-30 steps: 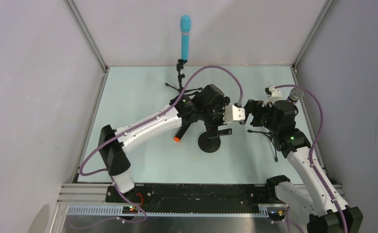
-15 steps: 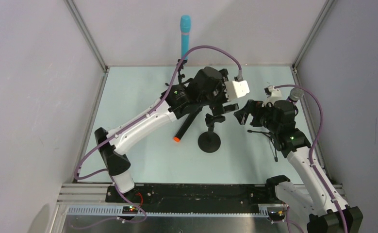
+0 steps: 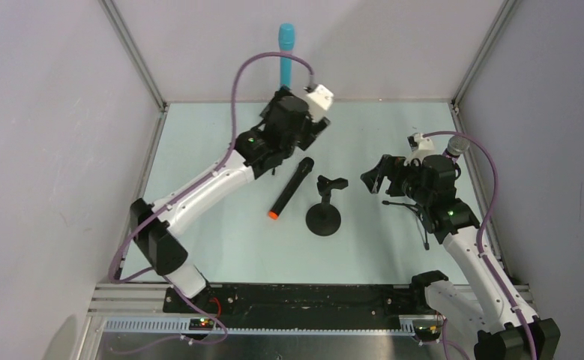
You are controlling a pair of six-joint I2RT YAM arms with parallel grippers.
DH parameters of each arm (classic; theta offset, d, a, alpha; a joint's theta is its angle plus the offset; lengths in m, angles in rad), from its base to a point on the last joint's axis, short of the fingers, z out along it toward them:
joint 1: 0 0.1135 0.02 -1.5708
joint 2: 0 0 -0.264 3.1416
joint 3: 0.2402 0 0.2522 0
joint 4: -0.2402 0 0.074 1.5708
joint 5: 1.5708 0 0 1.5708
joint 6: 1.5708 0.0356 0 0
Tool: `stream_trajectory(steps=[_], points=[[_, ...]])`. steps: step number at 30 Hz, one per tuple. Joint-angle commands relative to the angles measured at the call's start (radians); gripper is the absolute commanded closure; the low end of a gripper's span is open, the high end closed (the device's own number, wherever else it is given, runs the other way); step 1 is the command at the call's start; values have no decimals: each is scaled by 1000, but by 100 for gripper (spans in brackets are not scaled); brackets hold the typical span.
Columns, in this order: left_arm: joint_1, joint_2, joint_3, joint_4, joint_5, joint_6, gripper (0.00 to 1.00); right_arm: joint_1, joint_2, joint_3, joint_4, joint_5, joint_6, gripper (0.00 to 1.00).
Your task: Attach the microphones to the stand
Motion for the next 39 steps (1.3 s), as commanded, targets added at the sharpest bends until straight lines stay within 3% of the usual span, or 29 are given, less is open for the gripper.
stream_trajectory(steps=[1,10,14,25,39], points=[[95,-154,-105,54,-4,-238,0,-4,2,-3,40,-16,-2,1],[276,-296,-431,55,278,-615,0,0,13,-3,47,-30,12,1],[319,-310,-535,54,408,-696,0,2,19,-3,46,-35,17,1],[322,-226,-682,52,645,-709,0,15,28,-20,55,-41,26,0],[286,-8,-594,15,645,-705,0,16,24,-28,40,-31,11,1]])
